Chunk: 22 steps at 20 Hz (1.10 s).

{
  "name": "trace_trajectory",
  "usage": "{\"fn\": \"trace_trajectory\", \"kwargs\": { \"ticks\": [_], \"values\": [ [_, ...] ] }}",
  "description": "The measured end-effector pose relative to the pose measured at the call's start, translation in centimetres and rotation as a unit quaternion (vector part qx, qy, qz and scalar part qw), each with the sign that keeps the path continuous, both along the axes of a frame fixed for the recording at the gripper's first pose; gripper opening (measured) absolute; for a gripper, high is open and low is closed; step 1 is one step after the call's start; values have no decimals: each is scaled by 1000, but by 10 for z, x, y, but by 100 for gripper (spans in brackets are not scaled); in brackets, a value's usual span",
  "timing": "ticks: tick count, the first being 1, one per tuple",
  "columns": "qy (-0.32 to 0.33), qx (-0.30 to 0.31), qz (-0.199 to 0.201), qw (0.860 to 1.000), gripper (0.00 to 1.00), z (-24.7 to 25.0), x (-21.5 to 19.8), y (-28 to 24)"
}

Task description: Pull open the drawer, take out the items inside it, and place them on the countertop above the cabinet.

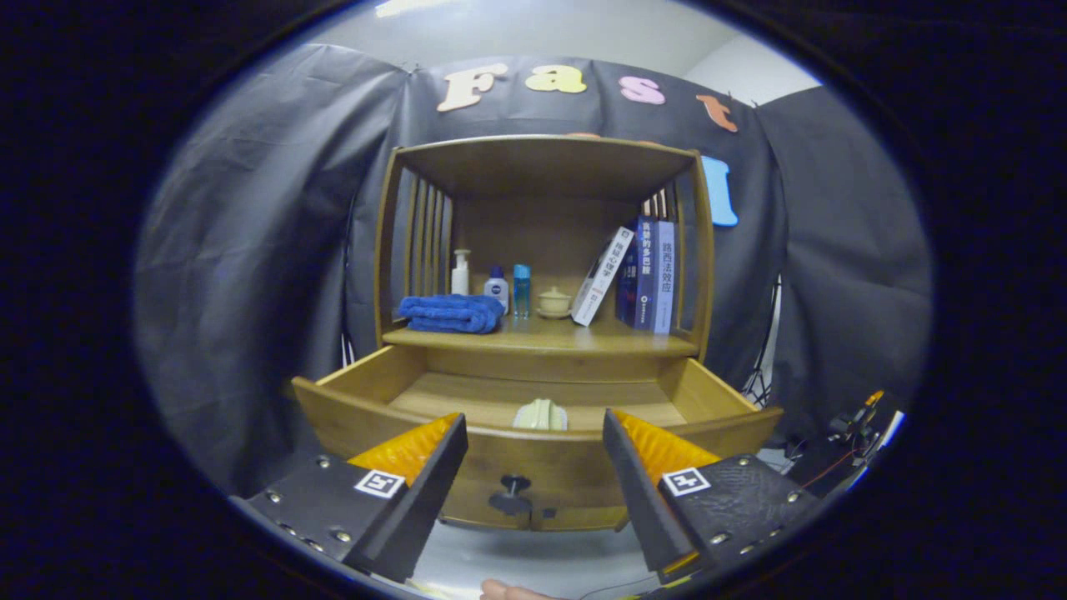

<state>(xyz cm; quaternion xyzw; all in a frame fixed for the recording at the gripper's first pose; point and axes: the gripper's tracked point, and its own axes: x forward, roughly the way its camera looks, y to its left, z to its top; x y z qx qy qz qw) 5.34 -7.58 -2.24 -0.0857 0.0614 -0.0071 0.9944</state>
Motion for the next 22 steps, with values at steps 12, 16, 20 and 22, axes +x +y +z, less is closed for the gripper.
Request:
{"fn": "trace_trajectory", "kwargs": {
  "ticks": [12,16,20,22],
  "values": [
    [217,-17,-14,976,97,-44,130,14],
    [278,28,-74,957,95,-73,156,-19],
    [338,95,-112,929,53,-105,156,-20],
    [367,94,-104,919,52,-120,148,-17]
  ]
}}
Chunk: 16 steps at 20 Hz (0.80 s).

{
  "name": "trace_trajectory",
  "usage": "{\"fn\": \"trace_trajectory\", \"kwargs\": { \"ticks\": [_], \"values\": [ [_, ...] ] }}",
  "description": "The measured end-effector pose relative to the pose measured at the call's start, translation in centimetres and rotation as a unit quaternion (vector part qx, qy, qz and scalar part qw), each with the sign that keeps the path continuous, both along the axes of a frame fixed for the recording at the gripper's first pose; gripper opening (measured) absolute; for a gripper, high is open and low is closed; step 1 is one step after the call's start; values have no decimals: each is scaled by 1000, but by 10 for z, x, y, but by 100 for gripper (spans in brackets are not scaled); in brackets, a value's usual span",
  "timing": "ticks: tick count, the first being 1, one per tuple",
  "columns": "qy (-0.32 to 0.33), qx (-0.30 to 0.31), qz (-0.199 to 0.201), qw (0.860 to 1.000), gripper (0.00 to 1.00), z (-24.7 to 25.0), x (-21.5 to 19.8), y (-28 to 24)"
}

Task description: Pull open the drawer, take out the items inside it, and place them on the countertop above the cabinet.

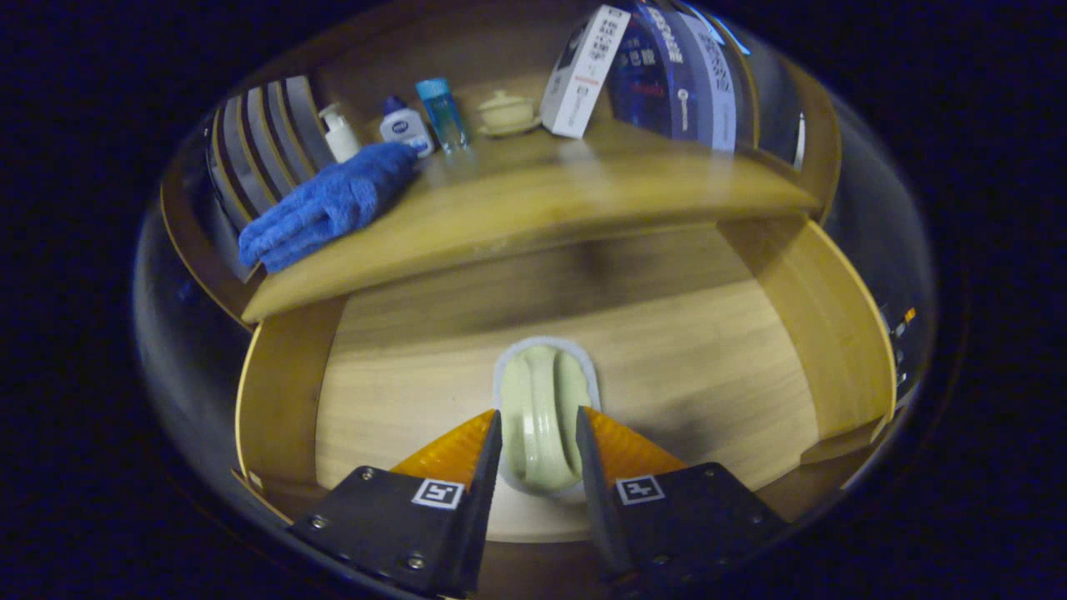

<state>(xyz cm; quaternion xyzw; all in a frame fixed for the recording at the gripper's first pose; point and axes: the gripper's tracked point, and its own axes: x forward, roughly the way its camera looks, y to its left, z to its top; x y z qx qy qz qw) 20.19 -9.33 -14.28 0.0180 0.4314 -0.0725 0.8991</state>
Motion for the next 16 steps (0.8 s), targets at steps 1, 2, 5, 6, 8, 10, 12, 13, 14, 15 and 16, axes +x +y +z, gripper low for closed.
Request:
{"fn": "trace_trajectory", "kwargs": {
  "ticks": [1,2,5,6,8,10,12,13,14,15,16],
  "values": [
    [-22,-32,4,999,52,1,7,-10],
    [-25,-37,9,999,39,7,6,-9],
    [-33,-34,18,999,26,1,9,-5],
    [-47,-28,11,998,20,6,10,-4],
    [-73,1,18,997,13,13,12,6],
    [-98,25,24,995,13,21,8,16],
    [-133,45,37,989,13,37,7,29],
    [-153,55,44,986,13,48,5,36],
    [-169,66,52,982,13,58,4,43],
    [-182,77,61,978,13,67,0,50],
    [-196,88,71,974,13,78,-2,58]
  ]
}}
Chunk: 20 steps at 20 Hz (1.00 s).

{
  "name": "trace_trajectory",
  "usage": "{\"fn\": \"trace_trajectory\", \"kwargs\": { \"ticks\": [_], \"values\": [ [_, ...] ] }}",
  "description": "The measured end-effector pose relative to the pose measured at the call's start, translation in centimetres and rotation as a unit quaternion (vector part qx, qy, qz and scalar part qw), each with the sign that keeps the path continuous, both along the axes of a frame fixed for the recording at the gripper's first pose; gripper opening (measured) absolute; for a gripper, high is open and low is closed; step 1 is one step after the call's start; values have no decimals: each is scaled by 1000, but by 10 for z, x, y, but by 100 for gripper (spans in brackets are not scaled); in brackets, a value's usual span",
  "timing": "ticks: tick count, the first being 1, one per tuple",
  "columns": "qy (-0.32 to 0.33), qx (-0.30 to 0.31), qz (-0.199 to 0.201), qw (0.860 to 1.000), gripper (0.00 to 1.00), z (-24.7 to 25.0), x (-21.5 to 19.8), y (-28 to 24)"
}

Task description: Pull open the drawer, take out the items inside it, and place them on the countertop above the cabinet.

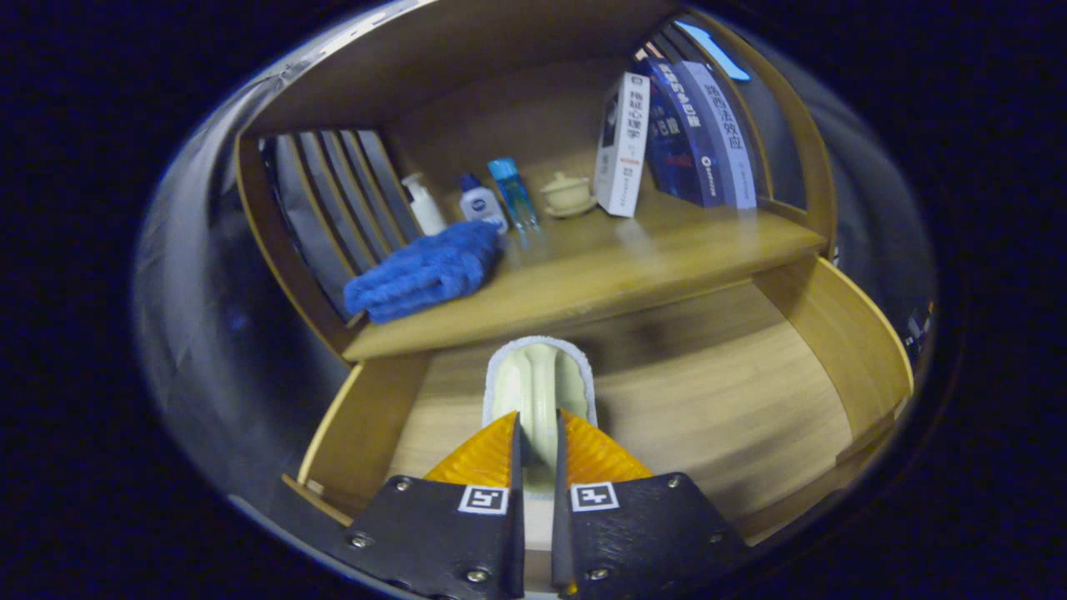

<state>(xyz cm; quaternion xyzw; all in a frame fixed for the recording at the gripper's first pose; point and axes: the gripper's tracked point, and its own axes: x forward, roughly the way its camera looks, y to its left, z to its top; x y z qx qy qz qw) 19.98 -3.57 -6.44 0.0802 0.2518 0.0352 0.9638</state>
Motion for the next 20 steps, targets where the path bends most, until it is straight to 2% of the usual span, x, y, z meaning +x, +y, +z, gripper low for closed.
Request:
{"fn": "trace_trajectory", "kwargs": {
  "ticks": [3,7,9,12,15,18,19,20],
  "values": [
    [-51,11,31,998,13,40,-6,14],
    [-129,12,41,991,13,105,-5,19],
    [-151,-10,34,988,13,130,7,13],
    [-129,-52,8,990,13,128,41,4],
    [-72,-85,-21,994,13,95,78,-8],
    [-48,-113,-60,991,13,71,108,-23],
    [-32,-114,-75,990,13,63,114,-29],
    [-42,-100,-92,990,13,68,120,-28]
  ]
}}
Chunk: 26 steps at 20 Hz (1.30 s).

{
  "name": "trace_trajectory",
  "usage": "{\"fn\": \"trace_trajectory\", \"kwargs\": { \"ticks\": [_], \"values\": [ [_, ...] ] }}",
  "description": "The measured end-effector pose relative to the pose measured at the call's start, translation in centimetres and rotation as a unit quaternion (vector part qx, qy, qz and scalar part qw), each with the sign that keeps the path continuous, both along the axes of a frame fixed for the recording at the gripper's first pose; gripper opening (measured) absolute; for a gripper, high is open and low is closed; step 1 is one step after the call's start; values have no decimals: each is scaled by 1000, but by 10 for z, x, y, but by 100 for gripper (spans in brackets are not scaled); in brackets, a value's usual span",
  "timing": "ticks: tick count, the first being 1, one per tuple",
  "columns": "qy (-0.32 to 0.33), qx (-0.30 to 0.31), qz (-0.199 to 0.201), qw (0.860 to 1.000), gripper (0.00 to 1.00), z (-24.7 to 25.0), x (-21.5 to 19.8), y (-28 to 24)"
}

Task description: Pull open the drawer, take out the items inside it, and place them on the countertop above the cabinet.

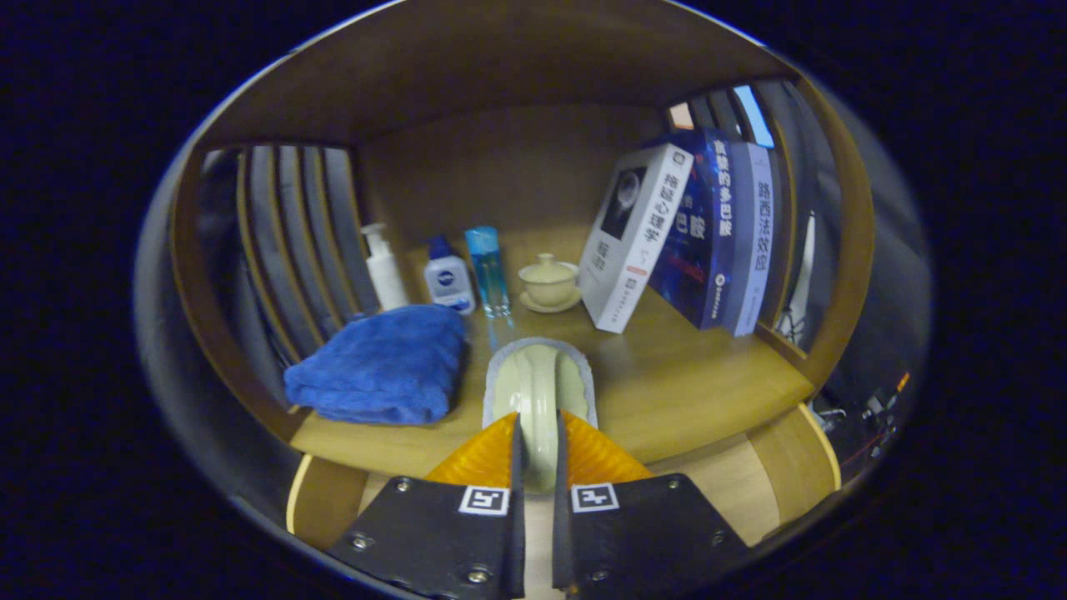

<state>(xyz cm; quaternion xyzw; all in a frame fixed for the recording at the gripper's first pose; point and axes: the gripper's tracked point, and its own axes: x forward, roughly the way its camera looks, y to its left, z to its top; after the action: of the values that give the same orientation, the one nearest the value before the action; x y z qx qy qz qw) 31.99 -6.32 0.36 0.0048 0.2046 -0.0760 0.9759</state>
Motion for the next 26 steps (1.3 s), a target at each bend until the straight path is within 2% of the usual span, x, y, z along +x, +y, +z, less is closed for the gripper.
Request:
{"fn": "trace_trajectory", "kwargs": {
  "ticks": [2,5,8,12,15,17,20,22,26],
  "values": [
    [11,18,-27,999,13,-4,9,-4],
    [4,30,-43,999,13,-5,30,-6],
    [-26,0,-44,999,13,-4,44,-9],
    [-47,-3,-52,998,13,-3,60,-11],
    [-66,-42,-51,996,13,-2,69,-15],
    [-72,-67,-57,994,13,-1,70,-15],
    [-53,-58,-73,994,14,-1,70,-13],
    [-73,-52,-72,993,25,9,66,-12],
    [-90,-75,-69,991,84,27,32,-14]
  ]
}}
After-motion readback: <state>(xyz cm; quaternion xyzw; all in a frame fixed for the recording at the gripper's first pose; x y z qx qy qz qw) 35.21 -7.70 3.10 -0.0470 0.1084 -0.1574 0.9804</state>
